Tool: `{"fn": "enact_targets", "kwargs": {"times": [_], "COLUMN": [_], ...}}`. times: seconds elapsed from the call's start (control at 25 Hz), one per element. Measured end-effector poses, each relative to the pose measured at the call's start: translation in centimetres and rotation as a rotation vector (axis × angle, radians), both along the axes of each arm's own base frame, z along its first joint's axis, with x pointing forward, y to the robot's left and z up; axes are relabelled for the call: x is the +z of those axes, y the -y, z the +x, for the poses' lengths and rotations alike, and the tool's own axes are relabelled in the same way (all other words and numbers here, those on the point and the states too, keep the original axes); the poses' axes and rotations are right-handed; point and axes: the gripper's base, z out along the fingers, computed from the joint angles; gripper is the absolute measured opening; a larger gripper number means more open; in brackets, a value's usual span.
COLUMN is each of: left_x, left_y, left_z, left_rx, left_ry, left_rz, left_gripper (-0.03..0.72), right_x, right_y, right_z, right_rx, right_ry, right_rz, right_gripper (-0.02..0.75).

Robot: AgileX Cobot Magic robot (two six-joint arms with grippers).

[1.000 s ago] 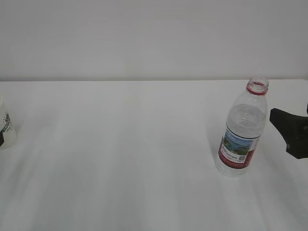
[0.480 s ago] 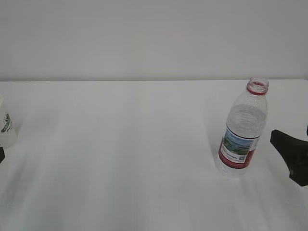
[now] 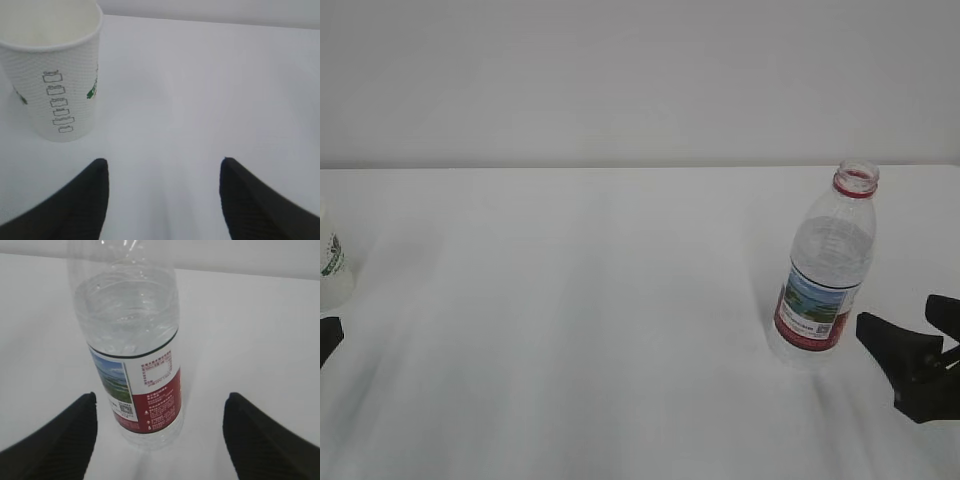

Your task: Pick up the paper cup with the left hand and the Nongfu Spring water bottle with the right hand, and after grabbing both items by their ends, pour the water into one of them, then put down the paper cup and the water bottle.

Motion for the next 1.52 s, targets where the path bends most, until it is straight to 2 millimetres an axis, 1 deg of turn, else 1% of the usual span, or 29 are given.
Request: {"fn": "enact_targets", "kwargs": {"times": [0.6, 0.76, 0.84, 1.08, 1.52], "left_x": [0.1, 0.1, 0.1, -0.8, -1.0], "left_y": [0.5, 0.5, 0.5, 0.5, 0.5], "left_z": [0.2, 0.2, 0.2, 0.2, 0.2], "left_rx": [-0.056, -0.056, -0.056, -0.058, -0.058], "left_ry": [0.050, 0.050, 0.048, -0.006, -0.017], "left_rz": [-0.008, -0.008, -0.008, -0.008, -0.008], "left_gripper": [0.507, 0.507, 0.507, 0.507, 0.507], "right_x": [-1.8, -1.9, -1.9, -2.8, -3.0], "right_y": [-0.5, -0.7, -0.7, -0.7, -0.7], "right_z": [0.7, 1.1, 1.2, 1.2, 1.2], "right_rx": [0.042, 0.048, 0.049, 0.050, 0.057], "right_ry": [0.007, 0.050, 0.064, 0.019, 0.019], "right_rz": [0.002, 0.020, 0.027, 0.015, -0.003], "right_gripper": [0.588, 0.588, 0.588, 0.588, 0.587]}}
